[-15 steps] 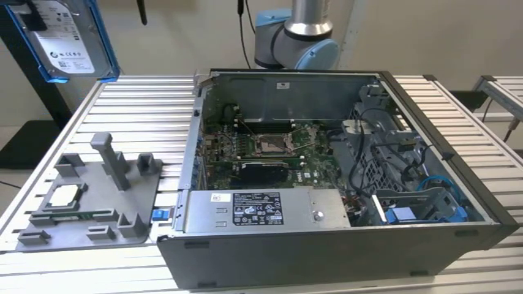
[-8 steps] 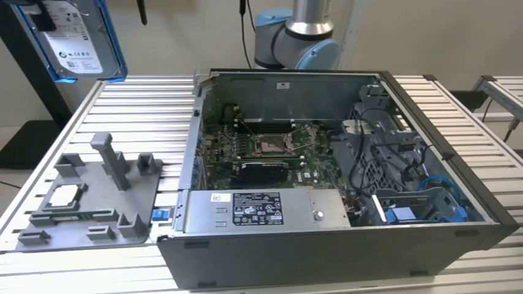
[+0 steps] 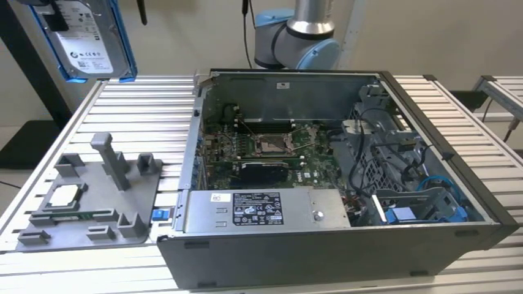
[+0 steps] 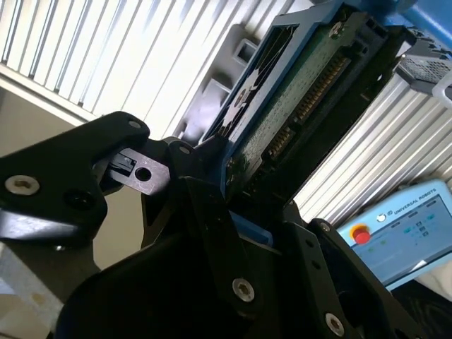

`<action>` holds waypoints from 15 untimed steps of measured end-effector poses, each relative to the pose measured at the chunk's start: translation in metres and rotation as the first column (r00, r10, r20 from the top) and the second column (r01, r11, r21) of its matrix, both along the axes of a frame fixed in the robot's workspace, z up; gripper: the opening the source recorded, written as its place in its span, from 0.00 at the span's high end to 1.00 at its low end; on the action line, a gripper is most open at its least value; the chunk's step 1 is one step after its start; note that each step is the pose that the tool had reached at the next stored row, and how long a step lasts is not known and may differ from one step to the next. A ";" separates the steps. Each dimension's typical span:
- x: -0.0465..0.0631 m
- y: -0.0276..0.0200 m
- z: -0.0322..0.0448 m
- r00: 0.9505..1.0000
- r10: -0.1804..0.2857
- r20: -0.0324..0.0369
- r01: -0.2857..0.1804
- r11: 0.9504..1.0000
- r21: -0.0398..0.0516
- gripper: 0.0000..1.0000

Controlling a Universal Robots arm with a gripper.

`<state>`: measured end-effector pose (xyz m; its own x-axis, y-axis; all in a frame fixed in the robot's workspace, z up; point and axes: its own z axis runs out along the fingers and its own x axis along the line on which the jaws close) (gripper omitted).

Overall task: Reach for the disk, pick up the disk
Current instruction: 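Pick up the disk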

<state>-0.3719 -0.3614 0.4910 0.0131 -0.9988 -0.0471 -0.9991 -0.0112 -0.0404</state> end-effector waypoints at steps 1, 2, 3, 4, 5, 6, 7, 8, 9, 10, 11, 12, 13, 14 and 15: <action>0.002 0.0000 0.0000 1.000 0.000 0.000 0.000 1.000 0.000 1.00; 0.004 0.0000 0.0000 1.000 0.000 0.000 0.000 1.000 0.000 1.00; 0.006 0.0000 0.0000 1.000 0.000 0.000 0.000 1.000 0.000 1.00; 0.008 0.0000 -0.0001 1.000 0.000 0.000 0.000 1.000 0.000 1.00; 0.010 0.0000 -0.0001 1.000 0.000 0.000 0.000 1.000 0.000 1.00; 0.012 0.0000 -0.0001 1.000 0.000 0.000 0.000 1.000 0.000 1.00; 0.014 0.0000 0.0000 1.000 0.000 0.000 0.000 1.000 0.000 1.00; 0.016 0.0000 0.0000 1.000 0.000 0.000 0.000 1.000 0.000 1.00; 0.019 0.0000 0.0000 1.000 0.000 0.000 0.000 1.000 0.000 1.00; 0.021 0.0000 0.0000 1.000 0.000 0.000 0.000 1.000 0.000 1.00; 0.023 0.0000 0.0000 1.000 0.000 0.000 0.000 1.000 0.000 1.00; 0.025 0.0000 0.0000 1.000 0.000 0.000 0.000 1.000 0.000 1.00; 0.027 0.0000 -0.0001 1.000 0.000 0.000 0.000 1.000 0.000 1.00; 0.029 0.0000 -0.0001 1.000 0.000 0.000 0.000 1.000 0.000 1.00; 0.031 0.0000 -0.0001 1.000 0.000 0.000 0.000 1.000 0.000 1.00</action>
<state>-0.3414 -0.3614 0.4909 0.0131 -0.9988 -0.0472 -0.9991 -0.0112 -0.0405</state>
